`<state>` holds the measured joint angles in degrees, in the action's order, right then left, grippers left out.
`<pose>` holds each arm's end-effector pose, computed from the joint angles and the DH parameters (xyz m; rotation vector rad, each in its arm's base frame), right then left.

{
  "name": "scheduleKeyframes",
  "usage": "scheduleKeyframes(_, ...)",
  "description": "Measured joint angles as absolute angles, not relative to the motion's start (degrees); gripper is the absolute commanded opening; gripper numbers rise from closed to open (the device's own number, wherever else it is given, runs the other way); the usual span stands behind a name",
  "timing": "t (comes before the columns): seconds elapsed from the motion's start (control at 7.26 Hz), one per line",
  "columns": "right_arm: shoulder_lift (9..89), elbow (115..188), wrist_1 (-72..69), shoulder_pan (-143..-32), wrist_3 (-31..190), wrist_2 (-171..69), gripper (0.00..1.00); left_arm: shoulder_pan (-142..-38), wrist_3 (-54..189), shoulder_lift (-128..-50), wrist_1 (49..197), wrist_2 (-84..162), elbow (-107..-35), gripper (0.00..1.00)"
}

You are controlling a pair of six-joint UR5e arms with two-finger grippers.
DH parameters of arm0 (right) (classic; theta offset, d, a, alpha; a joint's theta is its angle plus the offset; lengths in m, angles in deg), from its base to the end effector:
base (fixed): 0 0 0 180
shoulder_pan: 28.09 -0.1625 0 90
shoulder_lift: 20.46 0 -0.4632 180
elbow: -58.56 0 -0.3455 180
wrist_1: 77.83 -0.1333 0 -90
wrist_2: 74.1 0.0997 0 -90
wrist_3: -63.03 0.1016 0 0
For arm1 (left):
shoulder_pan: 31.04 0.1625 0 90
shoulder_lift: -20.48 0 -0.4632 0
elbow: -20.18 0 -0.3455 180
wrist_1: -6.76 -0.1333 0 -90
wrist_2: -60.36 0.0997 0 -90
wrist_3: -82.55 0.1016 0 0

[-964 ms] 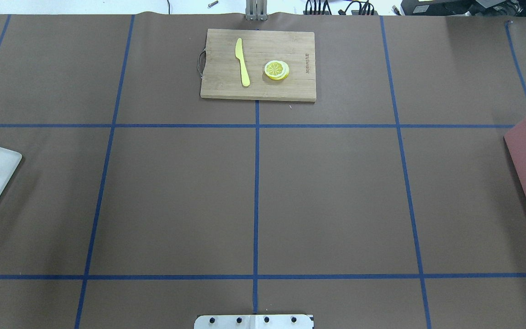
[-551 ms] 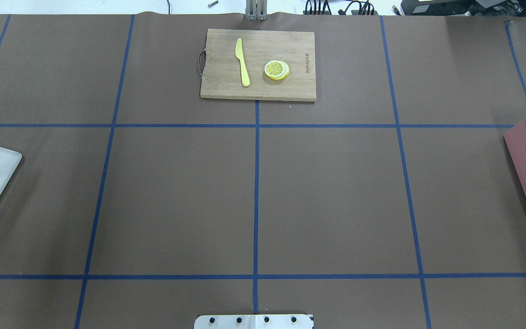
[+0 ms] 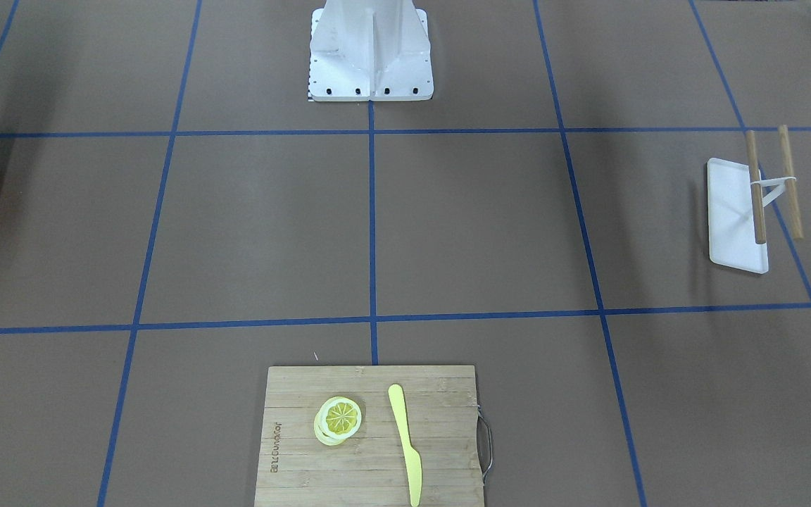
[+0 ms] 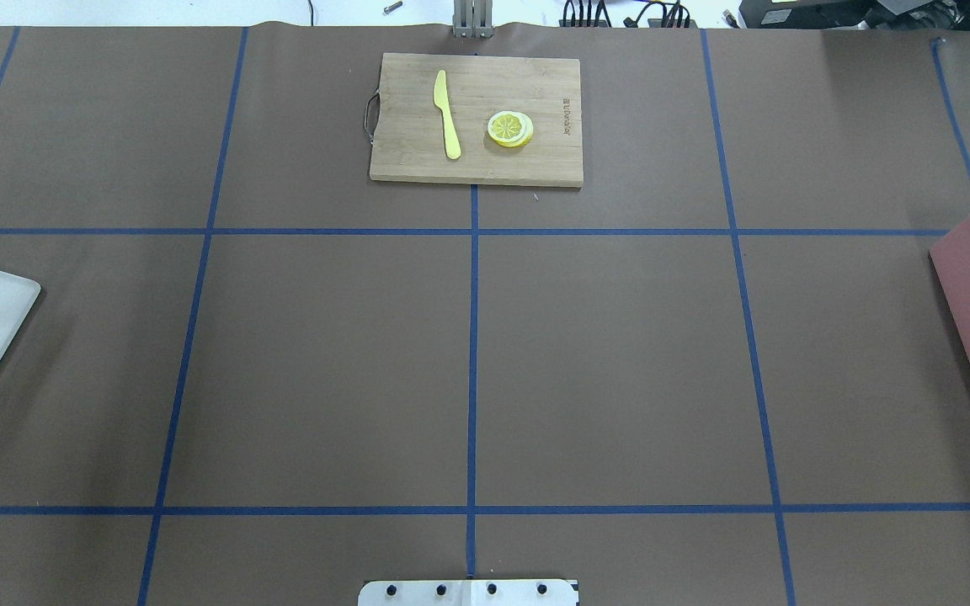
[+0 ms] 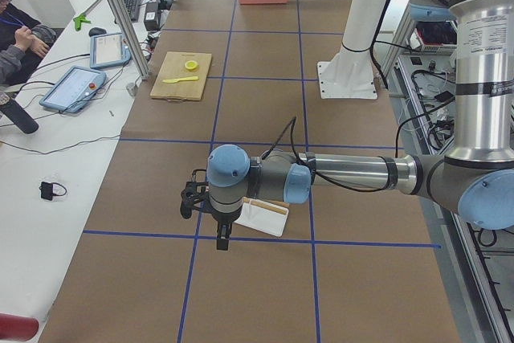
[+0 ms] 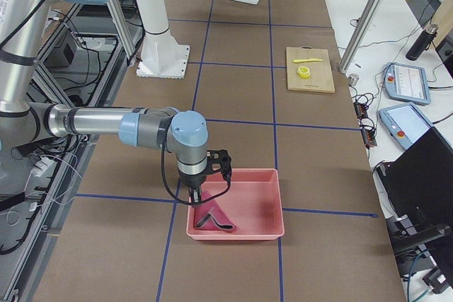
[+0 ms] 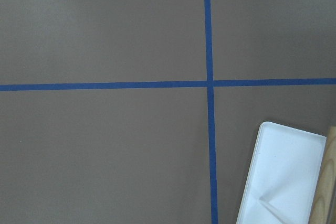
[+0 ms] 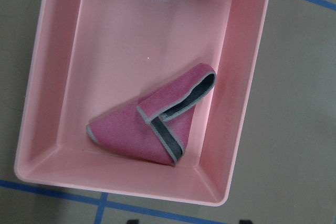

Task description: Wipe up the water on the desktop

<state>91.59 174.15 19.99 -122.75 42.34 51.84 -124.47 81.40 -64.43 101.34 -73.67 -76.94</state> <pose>0.0949 -0.2574 0.6600 0.0673 -0.6292 -0.2470 -0.0872 -0.4071 0.6727 0.1249 0.7652 -0.0316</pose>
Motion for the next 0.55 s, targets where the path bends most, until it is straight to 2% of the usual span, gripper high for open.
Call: scheduleKeyframes(0.55,91.4,173.4,17.4,-122.8,41.5,52.2,1.00,-124.5,81.4,-64.4,101.3,-73.7,-76.9,0.99)
